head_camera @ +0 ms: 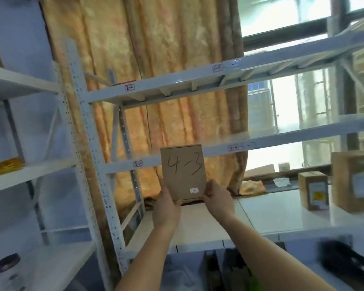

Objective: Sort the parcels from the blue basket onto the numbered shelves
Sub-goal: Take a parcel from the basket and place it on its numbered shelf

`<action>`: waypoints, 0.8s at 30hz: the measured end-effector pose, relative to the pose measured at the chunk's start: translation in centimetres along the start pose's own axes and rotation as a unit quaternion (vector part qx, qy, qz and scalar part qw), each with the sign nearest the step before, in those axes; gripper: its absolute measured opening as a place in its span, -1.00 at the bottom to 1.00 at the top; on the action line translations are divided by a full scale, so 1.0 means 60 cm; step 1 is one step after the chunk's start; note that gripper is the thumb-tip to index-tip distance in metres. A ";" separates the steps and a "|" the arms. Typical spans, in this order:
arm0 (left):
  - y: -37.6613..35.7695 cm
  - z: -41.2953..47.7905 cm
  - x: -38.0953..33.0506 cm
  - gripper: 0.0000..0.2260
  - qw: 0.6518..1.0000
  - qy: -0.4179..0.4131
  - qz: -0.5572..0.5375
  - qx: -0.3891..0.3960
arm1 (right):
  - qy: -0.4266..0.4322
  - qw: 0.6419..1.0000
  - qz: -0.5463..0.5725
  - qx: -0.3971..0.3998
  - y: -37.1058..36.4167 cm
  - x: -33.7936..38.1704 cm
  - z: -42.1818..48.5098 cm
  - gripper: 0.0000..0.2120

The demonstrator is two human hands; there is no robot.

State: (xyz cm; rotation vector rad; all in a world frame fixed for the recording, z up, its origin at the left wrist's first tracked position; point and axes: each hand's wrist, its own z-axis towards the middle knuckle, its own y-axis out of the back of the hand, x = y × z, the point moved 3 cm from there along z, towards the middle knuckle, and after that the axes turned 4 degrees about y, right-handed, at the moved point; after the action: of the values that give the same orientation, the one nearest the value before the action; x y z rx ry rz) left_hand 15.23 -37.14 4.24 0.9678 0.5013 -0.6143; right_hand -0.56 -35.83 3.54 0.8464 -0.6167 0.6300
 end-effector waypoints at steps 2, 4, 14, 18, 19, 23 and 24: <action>-0.039 -0.007 -0.030 -0.20 1.000 -0.022 0.006 0.008 | -0.008 1.000 -0.010 -0.019 0.033 -0.037 -0.004 -0.78; -0.082 -0.013 -0.062 -0.18 0.999 -0.046 0.001 0.023 | -0.016 0.999 -0.012 -0.034 0.062 -0.075 -0.005 -0.78; -0.335 -0.011 -0.188 -0.36 0.992 -0.088 -0.062 0.069 | -0.069 0.994 -0.067 -0.057 0.191 -0.305 0.064 -0.82; -0.462 0.001 -0.202 -0.30 0.991 -0.053 -0.078 0.098 | -0.089 0.990 -0.101 -0.033 0.204 -0.421 0.115 -0.82; -0.491 0.002 -0.202 -0.28 0.991 -0.043 -0.081 0.103 | -0.094 0.990 -0.104 -0.025 0.201 -0.451 0.125 -0.82; -0.595 0.009 -0.182 -0.30 0.990 0.001 -0.078 0.119 | -0.118 0.988 -0.096 0.014 0.168 -0.561 0.153 -0.84; -0.615 0.014 -0.172 -0.31 0.990 0.010 -0.073 0.123 | -0.121 0.988 -0.092 0.024 0.154 -0.582 0.159 -0.84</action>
State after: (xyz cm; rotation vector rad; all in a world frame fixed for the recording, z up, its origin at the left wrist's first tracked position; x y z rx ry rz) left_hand -17.17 -50.90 -10.88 1.1781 0.5256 -0.8120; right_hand -32.41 -47.81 -11.86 1.0211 -0.7350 0.3773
